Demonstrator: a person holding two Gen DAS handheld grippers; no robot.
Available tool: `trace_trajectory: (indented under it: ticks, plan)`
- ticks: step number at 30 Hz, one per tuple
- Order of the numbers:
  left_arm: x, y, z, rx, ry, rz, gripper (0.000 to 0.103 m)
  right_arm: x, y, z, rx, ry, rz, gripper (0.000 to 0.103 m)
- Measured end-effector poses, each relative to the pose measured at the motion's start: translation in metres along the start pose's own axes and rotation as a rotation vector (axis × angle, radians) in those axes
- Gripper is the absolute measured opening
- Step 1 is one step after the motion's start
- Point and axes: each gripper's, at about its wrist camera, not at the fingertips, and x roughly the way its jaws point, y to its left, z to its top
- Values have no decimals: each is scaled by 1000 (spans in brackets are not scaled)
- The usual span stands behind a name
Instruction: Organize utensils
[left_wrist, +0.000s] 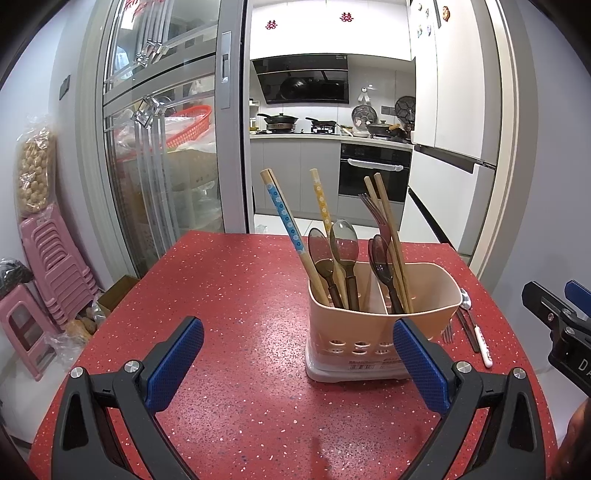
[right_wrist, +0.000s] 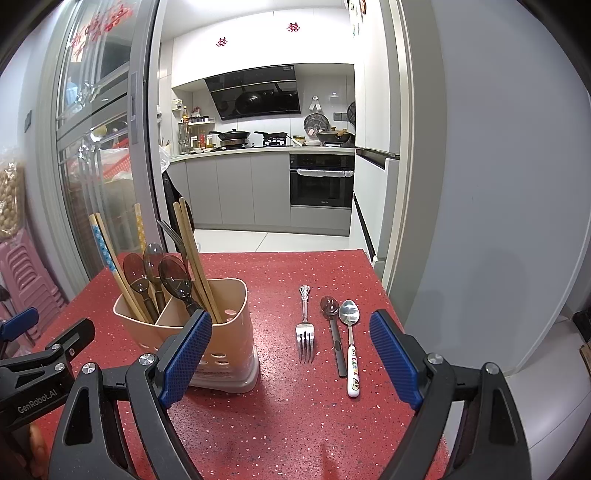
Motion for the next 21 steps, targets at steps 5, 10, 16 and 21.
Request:
trace_trajectory:
  ticks: [5, 10, 16, 21]
  plan:
    - [-1, 0, 0, 2, -1, -4, 103, 0, 0, 0, 0, 0, 0, 90]
    - [0, 1, 1, 3, 4, -6, 103, 0, 0, 0, 1, 0, -1, 90]
    - [0, 1, 1, 1, 5, -13, 103, 1, -1, 0, 1, 2, 1, 90]
    - [1, 1, 1, 7, 8, -14, 103, 1, -1, 0, 0, 1, 0, 90]
